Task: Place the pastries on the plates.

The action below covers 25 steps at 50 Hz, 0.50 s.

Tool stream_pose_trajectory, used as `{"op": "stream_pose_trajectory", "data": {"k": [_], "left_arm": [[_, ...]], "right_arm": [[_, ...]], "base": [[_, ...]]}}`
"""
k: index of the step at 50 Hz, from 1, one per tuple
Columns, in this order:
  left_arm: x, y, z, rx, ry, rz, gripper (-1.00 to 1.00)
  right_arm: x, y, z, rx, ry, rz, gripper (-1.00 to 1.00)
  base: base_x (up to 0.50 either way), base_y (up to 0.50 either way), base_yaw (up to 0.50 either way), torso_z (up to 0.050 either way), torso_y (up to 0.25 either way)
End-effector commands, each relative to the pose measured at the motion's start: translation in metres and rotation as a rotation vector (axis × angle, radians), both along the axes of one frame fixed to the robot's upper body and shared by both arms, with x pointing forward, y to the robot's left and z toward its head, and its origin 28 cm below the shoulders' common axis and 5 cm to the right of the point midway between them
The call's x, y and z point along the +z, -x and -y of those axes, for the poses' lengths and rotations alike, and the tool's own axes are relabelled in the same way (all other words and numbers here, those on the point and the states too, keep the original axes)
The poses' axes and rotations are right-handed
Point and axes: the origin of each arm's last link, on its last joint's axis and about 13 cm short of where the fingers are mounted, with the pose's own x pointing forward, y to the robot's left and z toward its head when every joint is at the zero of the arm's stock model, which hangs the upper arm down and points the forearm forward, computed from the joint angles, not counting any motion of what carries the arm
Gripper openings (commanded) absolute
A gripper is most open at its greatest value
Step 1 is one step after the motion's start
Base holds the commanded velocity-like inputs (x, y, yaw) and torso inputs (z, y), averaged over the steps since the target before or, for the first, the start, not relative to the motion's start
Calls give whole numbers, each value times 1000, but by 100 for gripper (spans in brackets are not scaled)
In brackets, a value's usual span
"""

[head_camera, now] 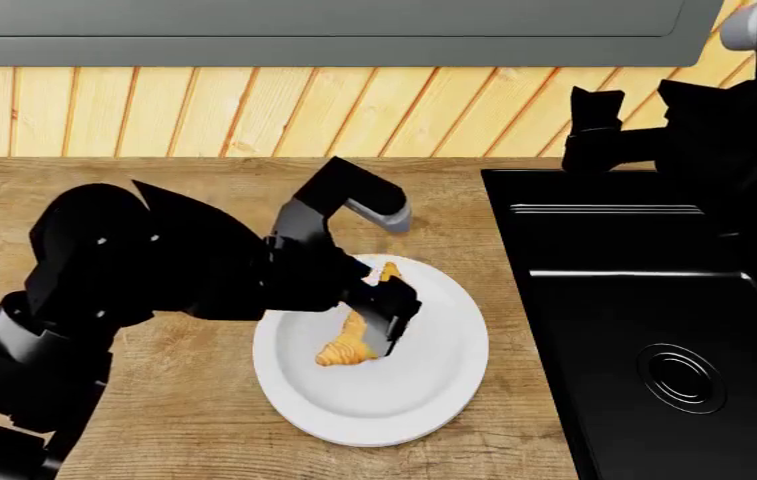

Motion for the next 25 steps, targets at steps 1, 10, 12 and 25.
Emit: {"op": "stream_pose_trajectory", "data": {"k": [1,10,12,25], "left_arm": [[0,-1,1,7,-3,-5,100],[8,0,1,5,-1,16,100],[10,1,1,2,1,24,100],[43,7,-11,61,97,97,100]], "right_arm": [[-2,-1,0,2,-4,-4,100],[-2,1,0,3,-7,0,100],[-1,0,1,2,-7,-1,100],[0,-1,1,2,-6,-1,100]], "base": [[0,0,0,0,0],[0,0,0,0,0],[0,0,0,0,0],[0,0,0,0,1]]}}
